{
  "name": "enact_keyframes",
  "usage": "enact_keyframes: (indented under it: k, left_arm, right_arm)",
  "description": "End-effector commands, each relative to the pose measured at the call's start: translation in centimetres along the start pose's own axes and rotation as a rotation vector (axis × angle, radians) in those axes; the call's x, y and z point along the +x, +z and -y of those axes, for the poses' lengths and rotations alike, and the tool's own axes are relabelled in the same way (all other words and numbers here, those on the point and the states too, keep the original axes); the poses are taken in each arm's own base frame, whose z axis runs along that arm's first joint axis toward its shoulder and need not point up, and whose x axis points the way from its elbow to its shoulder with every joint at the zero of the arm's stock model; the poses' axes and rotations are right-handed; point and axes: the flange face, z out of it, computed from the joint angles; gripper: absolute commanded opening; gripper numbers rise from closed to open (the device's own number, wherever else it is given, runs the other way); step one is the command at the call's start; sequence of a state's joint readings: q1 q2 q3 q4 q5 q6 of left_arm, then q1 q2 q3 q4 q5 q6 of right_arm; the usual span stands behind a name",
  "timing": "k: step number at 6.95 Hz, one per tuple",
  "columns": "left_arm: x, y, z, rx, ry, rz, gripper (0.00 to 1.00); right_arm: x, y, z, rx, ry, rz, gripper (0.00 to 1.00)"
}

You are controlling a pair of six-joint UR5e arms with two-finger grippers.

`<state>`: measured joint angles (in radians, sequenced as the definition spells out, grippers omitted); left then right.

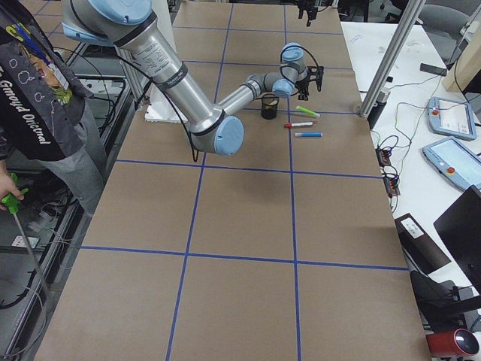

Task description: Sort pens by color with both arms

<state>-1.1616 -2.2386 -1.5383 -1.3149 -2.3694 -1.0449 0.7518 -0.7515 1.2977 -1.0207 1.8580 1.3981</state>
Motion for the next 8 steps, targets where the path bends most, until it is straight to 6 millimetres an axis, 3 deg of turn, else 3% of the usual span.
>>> enact_keyframes:
  k: [1,2,3,4,6,7,8]
  left_arm:
    - [3.8,2.1,-5.6,-0.025,-0.139,-0.045,0.96]
    - [6.0,3.2,-8.0,-0.04,-0.222,-0.086,0.96]
    - [7.7,4.5,-10.5,-0.067,-0.328,-0.132,0.96]
    - [8.8,4.3,-11.7,-0.088,-0.434,-0.188,0.94]
    - [10.7,6.1,-15.1,-0.157,-0.556,-0.263,0.95]
    - [11.4,6.4,-15.7,-0.188,-0.623,-0.303,0.99]
    - [13.1,8.4,-17.8,-0.18,-0.663,-0.36,0.99]
  right_arm:
    - [1.0,-1.4,2.4,-0.023,0.054,-0.01,1.0]
    - [2.2,-3.5,5.4,-0.068,0.078,-0.002,1.0]
    - [4.9,-5.2,8.3,-0.108,0.105,0.001,1.0]
    - [8.0,-6.2,10.0,-0.122,0.075,-0.009,1.0]
    - [13.1,-6.8,12.7,-0.146,-0.012,-0.087,1.0]
    - [15.1,-7.9,14.1,-0.177,-0.072,-0.18,1.0]
    - [16.1,-9.8,14.2,-0.259,-0.079,-0.325,1.0]
